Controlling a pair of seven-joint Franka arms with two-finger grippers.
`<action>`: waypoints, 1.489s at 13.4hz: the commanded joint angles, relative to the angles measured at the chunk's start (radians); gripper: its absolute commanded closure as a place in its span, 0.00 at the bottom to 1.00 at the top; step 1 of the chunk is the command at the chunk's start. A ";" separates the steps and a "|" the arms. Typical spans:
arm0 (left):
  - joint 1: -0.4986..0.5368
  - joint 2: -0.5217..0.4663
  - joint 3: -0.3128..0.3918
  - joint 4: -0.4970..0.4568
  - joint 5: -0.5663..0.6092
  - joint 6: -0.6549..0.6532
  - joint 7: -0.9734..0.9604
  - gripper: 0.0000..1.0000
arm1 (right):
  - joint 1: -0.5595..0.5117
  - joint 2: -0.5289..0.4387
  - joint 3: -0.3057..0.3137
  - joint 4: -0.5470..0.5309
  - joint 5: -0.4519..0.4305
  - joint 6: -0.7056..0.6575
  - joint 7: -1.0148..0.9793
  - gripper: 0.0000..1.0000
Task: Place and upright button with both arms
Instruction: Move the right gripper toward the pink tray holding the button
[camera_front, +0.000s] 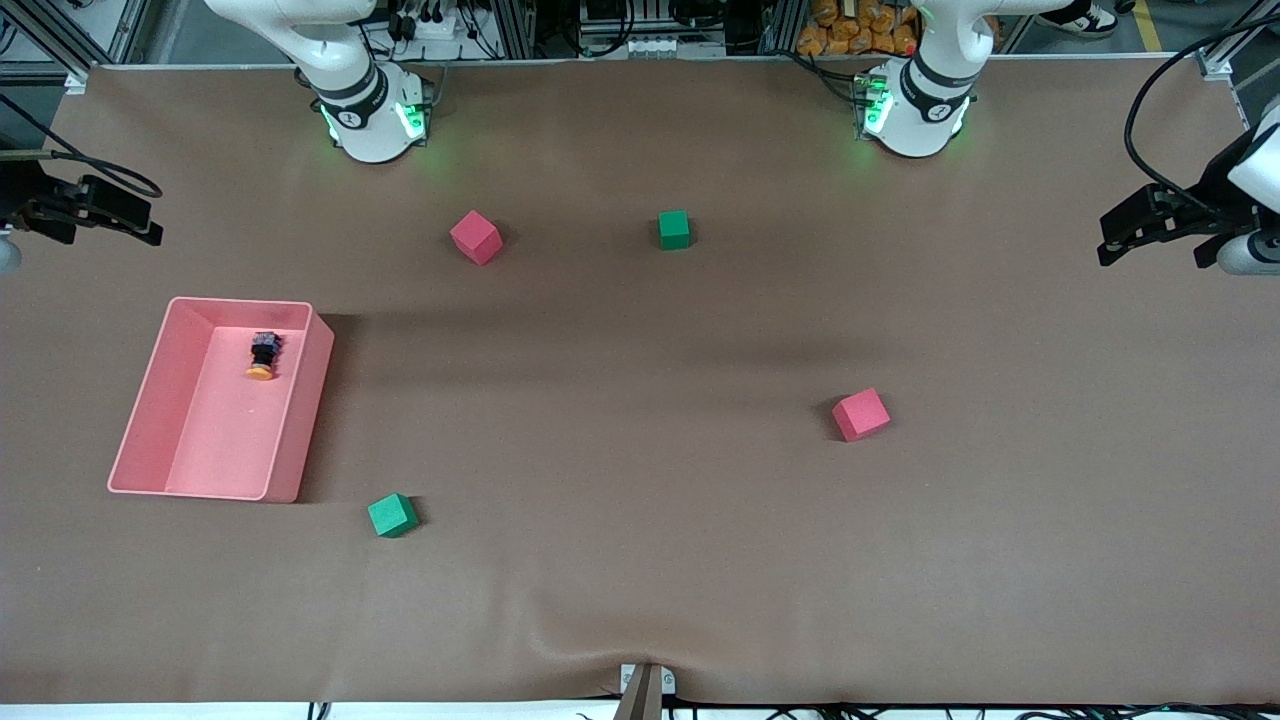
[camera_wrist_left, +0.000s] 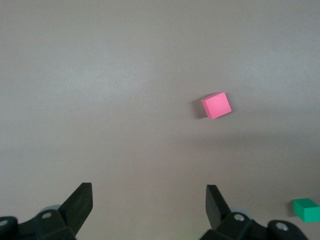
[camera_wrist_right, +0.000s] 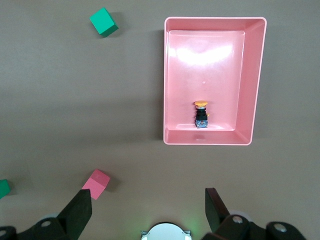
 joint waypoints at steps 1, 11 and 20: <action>0.003 0.006 -0.006 0.018 0.004 -0.020 0.005 0.00 | -0.016 0.009 0.013 0.024 -0.004 -0.017 -0.014 0.00; 0.001 0.011 -0.004 0.021 0.004 -0.020 -0.008 0.00 | -0.065 -0.012 0.003 -0.224 -0.035 0.136 -0.053 0.00; 0.003 0.014 -0.004 0.049 0.022 -0.020 0.003 0.00 | -0.187 0.018 0.002 -0.701 -0.035 0.763 -0.213 0.00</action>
